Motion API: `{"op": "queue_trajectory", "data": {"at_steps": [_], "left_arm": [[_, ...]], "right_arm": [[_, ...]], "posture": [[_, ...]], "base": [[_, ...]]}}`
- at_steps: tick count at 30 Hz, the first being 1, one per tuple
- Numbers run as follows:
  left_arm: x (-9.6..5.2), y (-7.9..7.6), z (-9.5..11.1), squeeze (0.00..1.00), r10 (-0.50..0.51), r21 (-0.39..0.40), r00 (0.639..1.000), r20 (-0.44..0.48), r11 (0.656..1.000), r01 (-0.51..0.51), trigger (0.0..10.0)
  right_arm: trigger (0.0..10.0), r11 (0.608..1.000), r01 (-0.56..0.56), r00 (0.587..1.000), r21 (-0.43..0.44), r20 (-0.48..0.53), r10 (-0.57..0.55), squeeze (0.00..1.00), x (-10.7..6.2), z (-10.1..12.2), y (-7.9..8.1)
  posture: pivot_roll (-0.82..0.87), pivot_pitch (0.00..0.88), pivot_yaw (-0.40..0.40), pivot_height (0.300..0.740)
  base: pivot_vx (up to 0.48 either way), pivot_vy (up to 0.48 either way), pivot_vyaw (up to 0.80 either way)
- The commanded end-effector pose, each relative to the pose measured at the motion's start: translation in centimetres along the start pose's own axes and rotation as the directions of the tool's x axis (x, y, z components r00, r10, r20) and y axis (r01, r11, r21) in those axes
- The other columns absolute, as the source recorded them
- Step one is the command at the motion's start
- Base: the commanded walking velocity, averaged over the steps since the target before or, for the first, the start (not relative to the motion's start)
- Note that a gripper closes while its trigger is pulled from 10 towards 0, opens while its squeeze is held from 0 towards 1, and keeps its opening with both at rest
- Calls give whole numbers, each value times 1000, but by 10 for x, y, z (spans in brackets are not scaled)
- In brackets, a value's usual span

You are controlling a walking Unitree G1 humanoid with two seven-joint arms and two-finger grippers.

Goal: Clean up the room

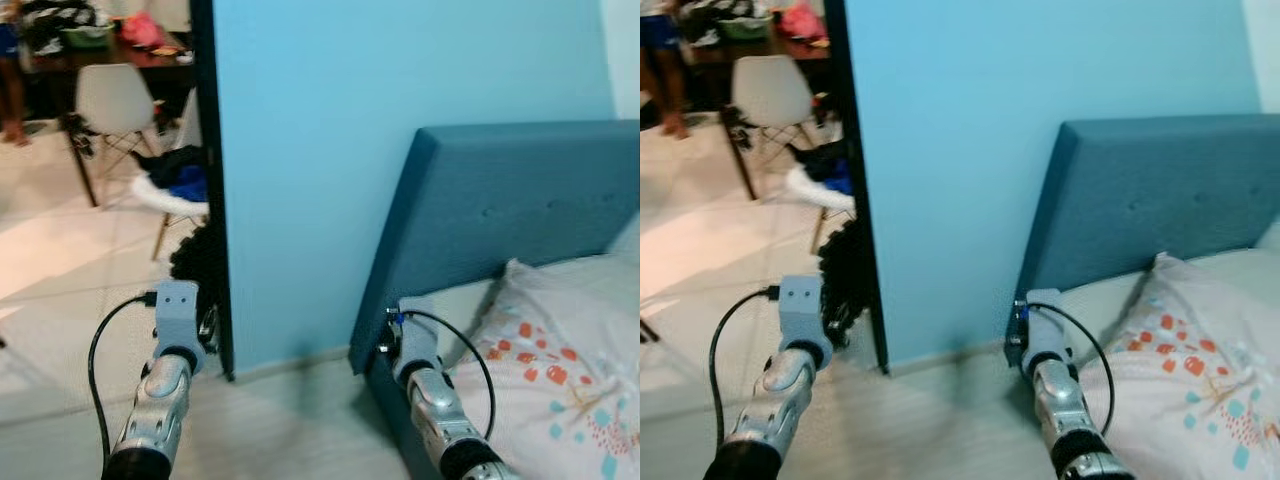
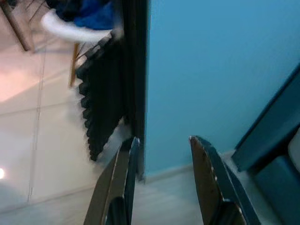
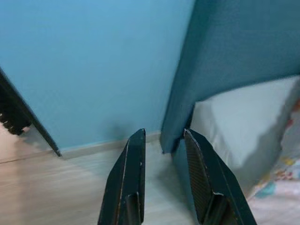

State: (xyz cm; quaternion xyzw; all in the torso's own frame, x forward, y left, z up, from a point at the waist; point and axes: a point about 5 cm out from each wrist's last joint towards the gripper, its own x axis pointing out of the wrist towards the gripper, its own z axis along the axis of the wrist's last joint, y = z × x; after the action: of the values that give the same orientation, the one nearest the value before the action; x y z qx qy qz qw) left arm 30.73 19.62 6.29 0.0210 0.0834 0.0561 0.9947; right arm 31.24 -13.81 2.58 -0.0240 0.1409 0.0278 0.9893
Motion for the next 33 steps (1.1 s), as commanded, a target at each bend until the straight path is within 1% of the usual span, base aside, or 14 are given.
{"op": "queue_trajectory", "data": {"at_steps": [1,16,19,33], "left_arm": [[0,-4,-3,0,-20,7,1000,-15,1000,20,10000],[0,-4,-2,0,-32,17,999,-16,999,33,10000],[0,-4,-2,0,-35,23,999,-16,999,36,10000],[2,-5,0,0,-45,29,999,-13,999,45,10000]], "right_arm": [[10000,999,32,999,4,-10,-32,0,-2,-3,-10],[10000,999,42,999,13,-13,-42,0,-5,-7,-10],[10000,999,35,999,4,-4,-35,0,-5,-7,-10],[10000,999,35,999,13,-8,-35,0,-5,-8,-8]], "posture": [[93,0,-80,740],[90,0,-66,740],[90,0,-65,740],[93,0,-57,740]], "base": [[382,0,-606],[380,0,-607],[382,0,0],[381,0,0]]}}
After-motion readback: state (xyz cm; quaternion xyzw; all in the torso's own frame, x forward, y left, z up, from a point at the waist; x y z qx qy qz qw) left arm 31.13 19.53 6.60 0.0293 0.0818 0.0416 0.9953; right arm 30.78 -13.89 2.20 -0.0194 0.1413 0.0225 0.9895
